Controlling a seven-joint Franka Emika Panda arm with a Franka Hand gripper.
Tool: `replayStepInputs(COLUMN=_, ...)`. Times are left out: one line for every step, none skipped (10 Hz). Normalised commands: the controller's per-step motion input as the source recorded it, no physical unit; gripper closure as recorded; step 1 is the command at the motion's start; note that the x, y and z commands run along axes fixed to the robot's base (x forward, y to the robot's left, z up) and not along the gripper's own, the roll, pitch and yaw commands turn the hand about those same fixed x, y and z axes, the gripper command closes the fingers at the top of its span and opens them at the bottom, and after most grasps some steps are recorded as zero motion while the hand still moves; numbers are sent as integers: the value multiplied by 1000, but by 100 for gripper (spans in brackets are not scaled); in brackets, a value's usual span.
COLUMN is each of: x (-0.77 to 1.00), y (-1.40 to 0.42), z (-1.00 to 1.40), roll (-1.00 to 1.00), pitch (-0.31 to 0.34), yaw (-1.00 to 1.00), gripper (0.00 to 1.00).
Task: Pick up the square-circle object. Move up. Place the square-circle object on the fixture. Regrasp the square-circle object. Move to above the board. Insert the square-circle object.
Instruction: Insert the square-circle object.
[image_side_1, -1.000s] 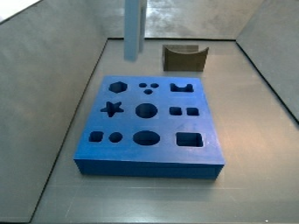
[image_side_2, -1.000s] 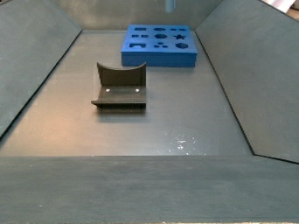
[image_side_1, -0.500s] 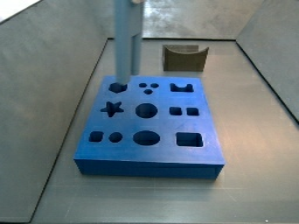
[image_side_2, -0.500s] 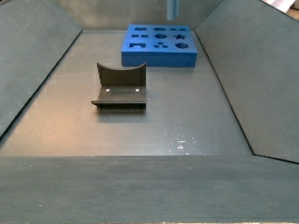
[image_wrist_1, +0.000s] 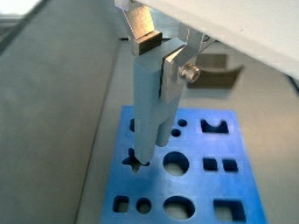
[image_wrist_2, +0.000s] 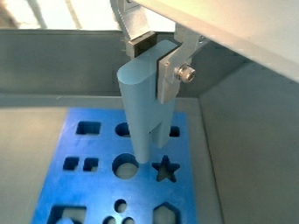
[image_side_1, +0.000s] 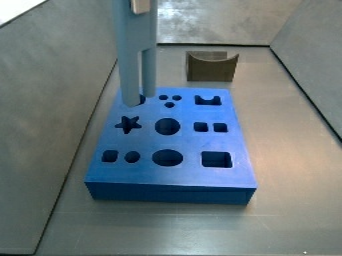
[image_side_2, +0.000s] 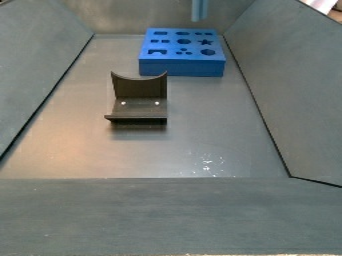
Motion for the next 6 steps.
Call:
replayStepInputs(x=0, y=0, z=-249, roll=-7, pitch=-30, yaw=-1000, gripper=100)
replayStepInputs(x=0, y=-6, z=-389, roll=-23, pitch=-50, yaw=-1000, gripper=100)
replayStepInputs(x=-69, y=-506, z=-594, roll=0, pitch=-177, yaw=-720, gripper=100)
replayStepInputs(x=-91, y=-551, z=-640, roll=0, pitch=-204, yaw=-680, gripper=100)
replayStepInputs(x=-69, y=-454, z=-586, roll=0, pitch=-181, yaw=-763, gripper=100)
replayStepInputs(x=0, y=-383, z=-497, roll=0, pitch=-110, yaw=-829, gripper=100)
